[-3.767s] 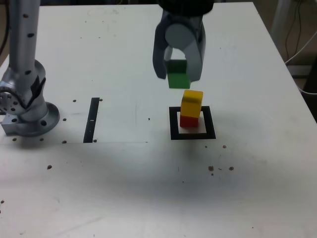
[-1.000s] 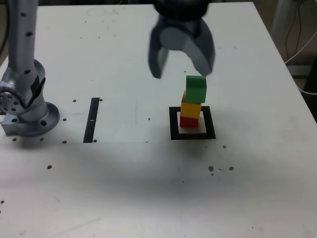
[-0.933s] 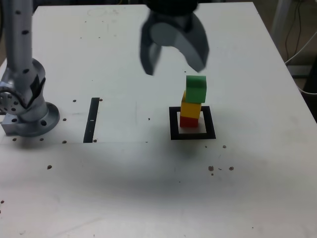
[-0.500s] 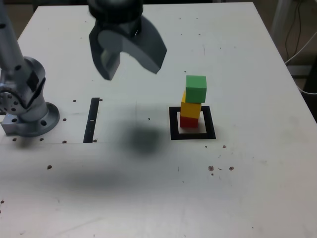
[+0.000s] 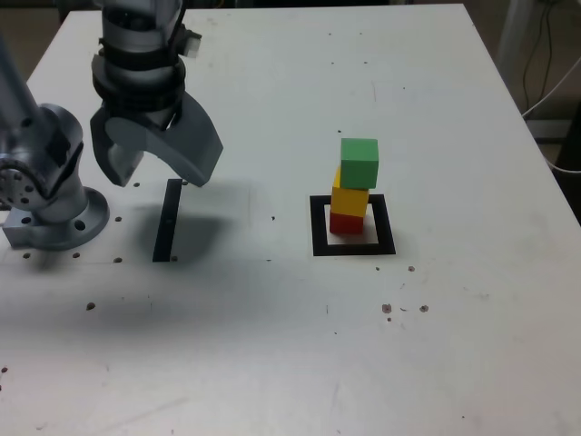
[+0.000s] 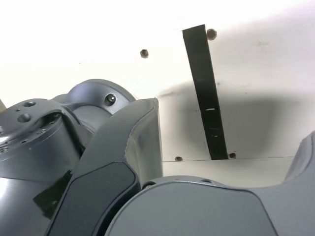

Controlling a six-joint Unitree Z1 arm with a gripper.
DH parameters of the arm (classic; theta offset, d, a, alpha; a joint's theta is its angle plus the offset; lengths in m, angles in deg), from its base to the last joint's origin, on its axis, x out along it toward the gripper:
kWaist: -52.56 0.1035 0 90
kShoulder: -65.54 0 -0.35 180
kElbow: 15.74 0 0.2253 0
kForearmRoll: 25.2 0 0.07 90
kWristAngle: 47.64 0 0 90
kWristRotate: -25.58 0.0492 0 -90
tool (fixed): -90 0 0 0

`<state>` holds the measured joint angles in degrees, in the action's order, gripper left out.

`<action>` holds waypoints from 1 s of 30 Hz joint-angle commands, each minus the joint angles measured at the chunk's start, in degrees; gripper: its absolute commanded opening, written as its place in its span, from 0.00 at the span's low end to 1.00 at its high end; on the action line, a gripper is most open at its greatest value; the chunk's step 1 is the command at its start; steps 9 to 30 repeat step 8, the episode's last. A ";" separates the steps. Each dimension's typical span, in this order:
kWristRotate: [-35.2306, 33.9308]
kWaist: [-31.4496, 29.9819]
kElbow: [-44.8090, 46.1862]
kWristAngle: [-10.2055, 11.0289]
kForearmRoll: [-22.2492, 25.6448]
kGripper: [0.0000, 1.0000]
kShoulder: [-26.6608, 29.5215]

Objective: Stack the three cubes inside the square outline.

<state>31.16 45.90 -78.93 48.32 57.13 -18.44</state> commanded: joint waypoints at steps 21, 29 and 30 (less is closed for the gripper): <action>-2.14 0.46 2.53 -0.96 -0.63 0.99 -0.02; -2.14 0.46 2.53 -0.96 -0.63 0.99 -0.02; -2.14 0.46 2.53 -0.96 -0.63 0.99 -0.02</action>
